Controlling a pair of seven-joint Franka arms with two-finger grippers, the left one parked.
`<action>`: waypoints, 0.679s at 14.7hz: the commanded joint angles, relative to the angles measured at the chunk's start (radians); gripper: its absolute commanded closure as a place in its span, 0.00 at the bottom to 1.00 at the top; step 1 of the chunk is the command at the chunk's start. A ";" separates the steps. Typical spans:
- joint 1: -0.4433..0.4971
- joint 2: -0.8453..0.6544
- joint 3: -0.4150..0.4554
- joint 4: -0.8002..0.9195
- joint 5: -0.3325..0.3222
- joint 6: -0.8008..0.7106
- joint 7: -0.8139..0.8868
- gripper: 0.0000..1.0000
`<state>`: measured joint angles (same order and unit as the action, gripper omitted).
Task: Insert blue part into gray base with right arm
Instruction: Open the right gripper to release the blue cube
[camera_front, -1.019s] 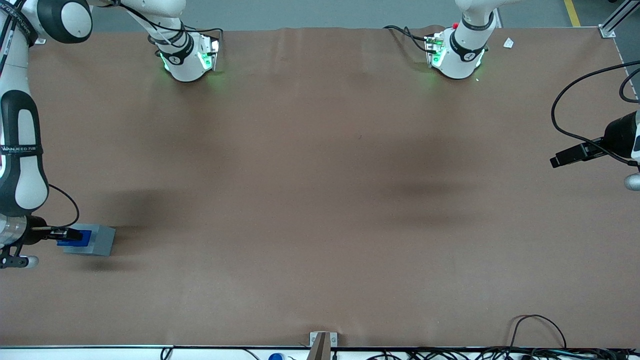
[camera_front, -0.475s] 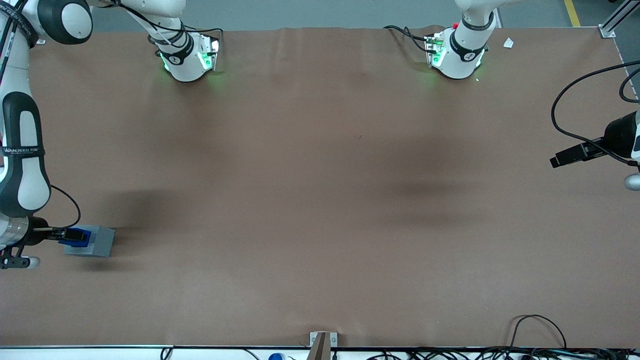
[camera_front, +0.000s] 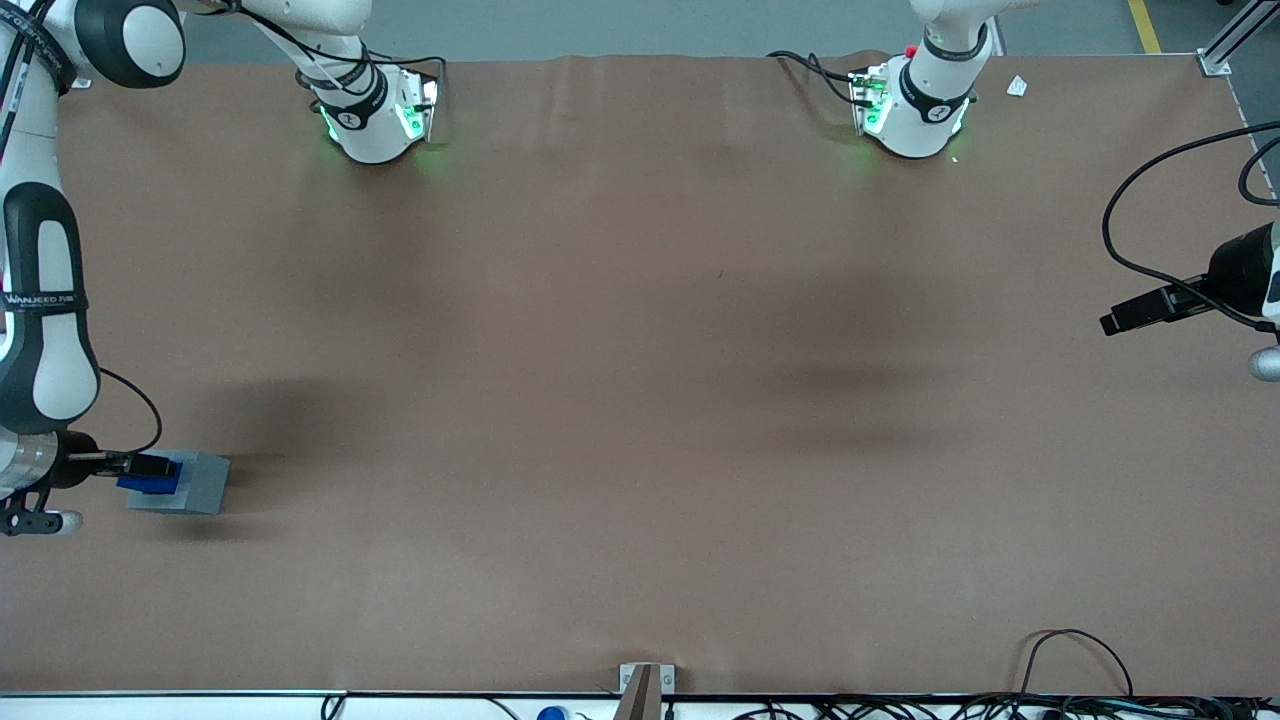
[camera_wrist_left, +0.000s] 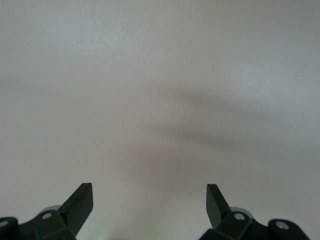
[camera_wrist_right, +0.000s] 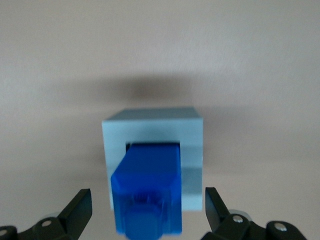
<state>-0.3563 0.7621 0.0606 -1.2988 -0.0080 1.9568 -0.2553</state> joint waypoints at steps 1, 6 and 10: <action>-0.018 -0.050 0.016 -0.019 0.003 -0.045 -0.004 0.00; -0.027 -0.182 0.018 -0.072 0.006 -0.091 -0.001 0.00; 0.019 -0.324 0.021 -0.074 0.006 -0.235 0.042 0.00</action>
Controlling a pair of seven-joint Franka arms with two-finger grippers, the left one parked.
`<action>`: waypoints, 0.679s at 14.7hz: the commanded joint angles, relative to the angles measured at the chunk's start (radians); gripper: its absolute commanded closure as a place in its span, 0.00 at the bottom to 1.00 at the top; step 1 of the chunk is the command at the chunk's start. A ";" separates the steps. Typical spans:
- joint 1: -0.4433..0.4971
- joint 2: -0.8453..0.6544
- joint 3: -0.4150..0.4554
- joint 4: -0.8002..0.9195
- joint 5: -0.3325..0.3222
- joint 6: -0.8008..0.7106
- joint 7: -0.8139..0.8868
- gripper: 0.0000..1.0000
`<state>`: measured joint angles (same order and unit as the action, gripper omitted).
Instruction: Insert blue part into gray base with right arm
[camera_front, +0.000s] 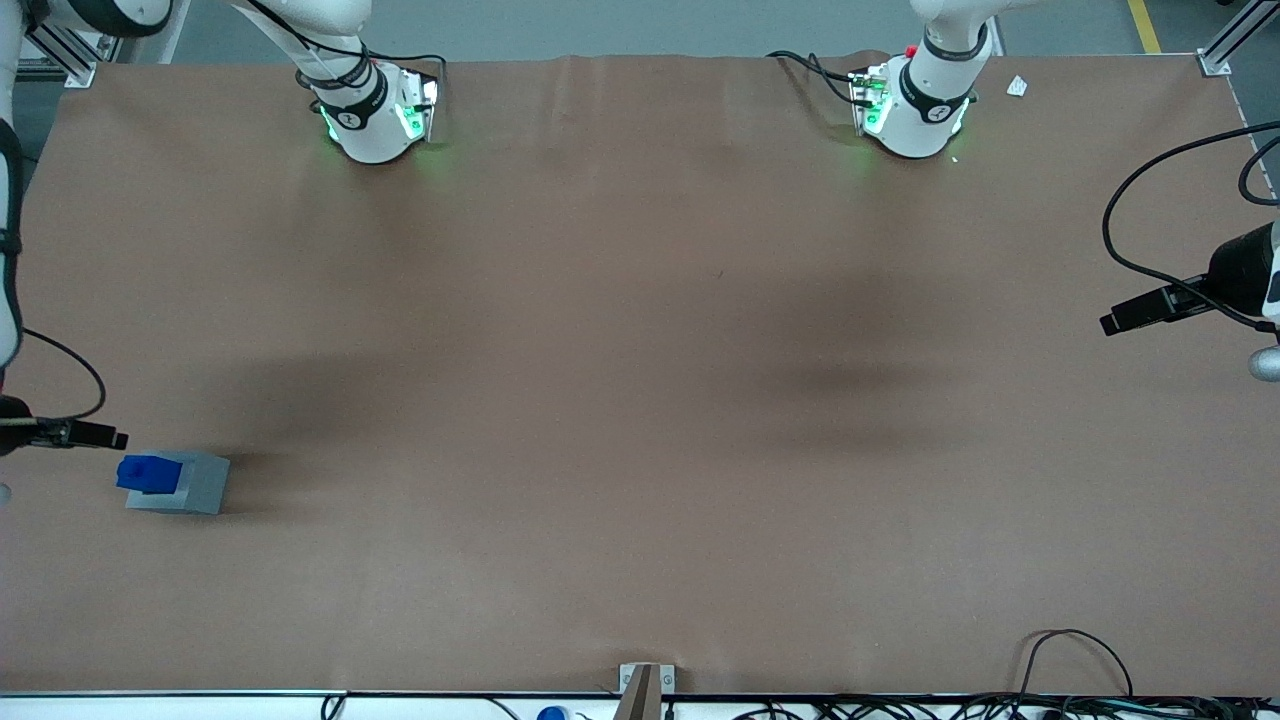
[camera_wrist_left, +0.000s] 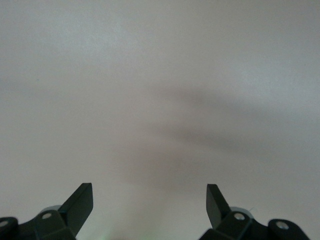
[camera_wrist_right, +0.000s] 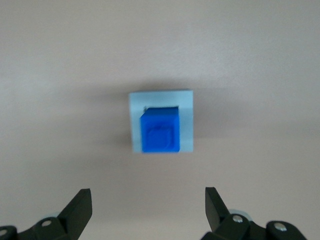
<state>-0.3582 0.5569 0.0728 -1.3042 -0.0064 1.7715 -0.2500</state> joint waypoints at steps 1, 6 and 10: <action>0.037 -0.162 0.008 -0.069 0.005 -0.087 0.072 0.00; 0.139 -0.342 0.012 -0.058 -0.001 -0.216 0.231 0.00; 0.231 -0.390 0.012 -0.038 -0.006 -0.259 0.336 0.00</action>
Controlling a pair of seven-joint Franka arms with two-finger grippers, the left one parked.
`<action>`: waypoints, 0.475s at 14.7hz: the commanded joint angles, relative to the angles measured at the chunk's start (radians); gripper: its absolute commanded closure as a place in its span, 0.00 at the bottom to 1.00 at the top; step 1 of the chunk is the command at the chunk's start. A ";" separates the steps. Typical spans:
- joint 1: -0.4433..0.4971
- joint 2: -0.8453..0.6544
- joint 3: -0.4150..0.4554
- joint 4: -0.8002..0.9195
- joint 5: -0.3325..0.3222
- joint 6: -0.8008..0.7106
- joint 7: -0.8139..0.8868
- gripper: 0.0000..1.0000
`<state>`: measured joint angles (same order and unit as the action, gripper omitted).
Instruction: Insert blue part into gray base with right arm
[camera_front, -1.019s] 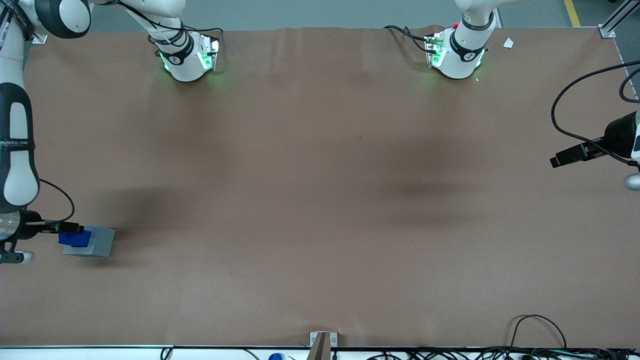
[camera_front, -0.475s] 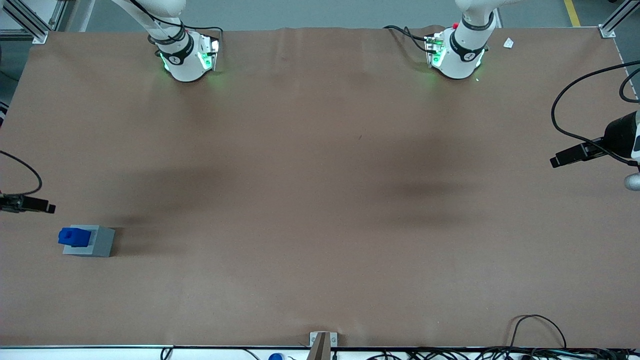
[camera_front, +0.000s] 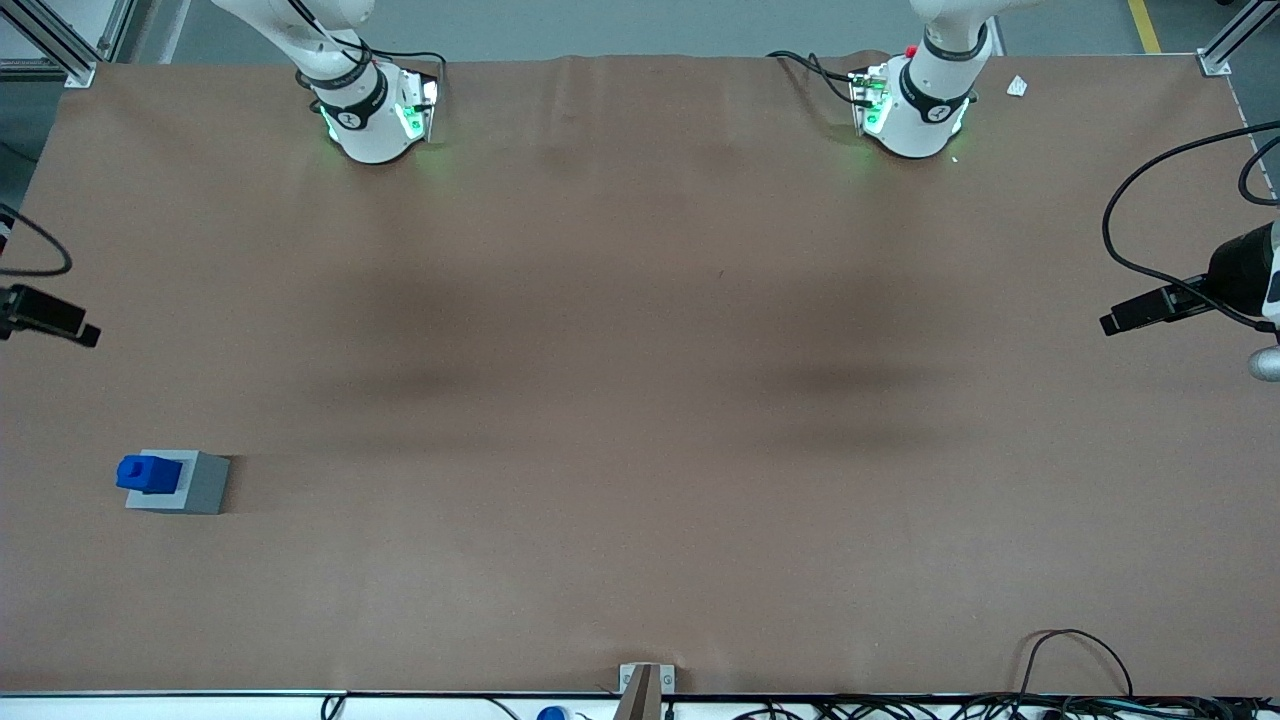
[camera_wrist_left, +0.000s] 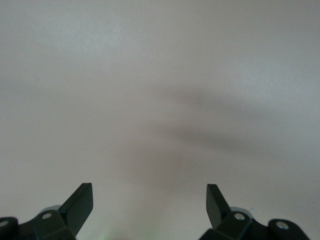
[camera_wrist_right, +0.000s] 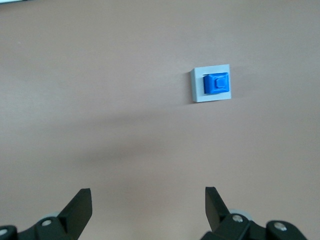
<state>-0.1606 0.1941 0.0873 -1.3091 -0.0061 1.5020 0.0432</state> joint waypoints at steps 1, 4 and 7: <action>0.061 -0.028 -0.004 -0.013 -0.014 0.000 0.053 0.00; 0.088 -0.038 -0.004 0.027 -0.027 -0.084 0.067 0.00; 0.125 -0.088 -0.003 0.041 -0.035 -0.144 0.067 0.00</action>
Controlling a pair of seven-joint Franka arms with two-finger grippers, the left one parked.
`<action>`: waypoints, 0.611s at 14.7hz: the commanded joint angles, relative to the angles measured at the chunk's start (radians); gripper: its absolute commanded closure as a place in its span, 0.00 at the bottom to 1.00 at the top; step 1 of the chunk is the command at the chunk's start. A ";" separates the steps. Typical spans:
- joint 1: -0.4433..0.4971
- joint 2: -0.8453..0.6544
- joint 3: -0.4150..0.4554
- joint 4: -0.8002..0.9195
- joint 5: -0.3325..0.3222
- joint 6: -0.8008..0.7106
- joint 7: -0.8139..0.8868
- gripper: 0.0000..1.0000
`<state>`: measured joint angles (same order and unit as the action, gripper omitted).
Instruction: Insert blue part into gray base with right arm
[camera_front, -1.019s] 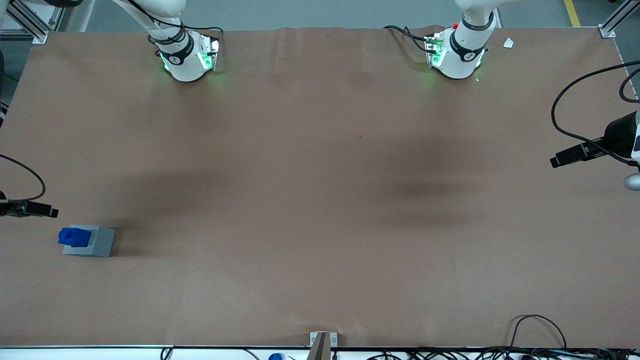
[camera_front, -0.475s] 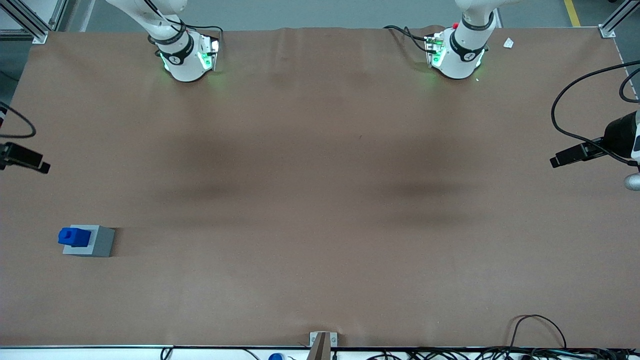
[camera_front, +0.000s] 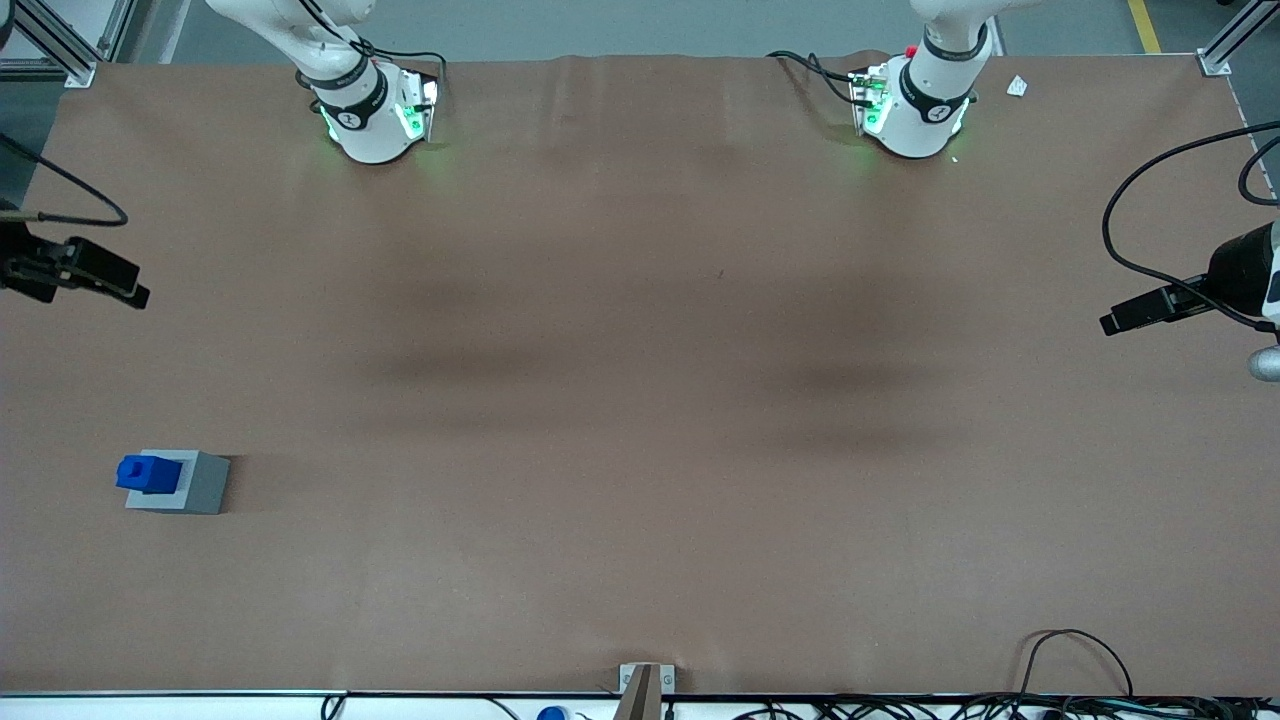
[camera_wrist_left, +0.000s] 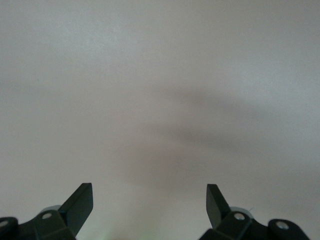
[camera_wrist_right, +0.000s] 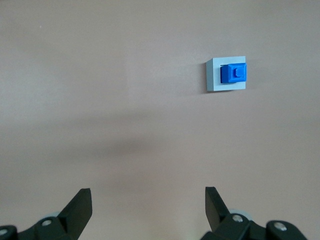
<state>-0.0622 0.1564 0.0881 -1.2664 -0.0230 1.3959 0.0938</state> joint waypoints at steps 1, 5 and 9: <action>0.030 -0.081 -0.002 -0.011 -0.020 -0.054 0.018 0.00; 0.048 -0.127 -0.002 -0.080 -0.021 -0.043 0.021 0.00; 0.047 -0.162 -0.002 -0.154 -0.020 0.008 0.026 0.00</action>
<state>-0.0216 0.0502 0.0882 -1.3357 -0.0278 1.3659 0.1017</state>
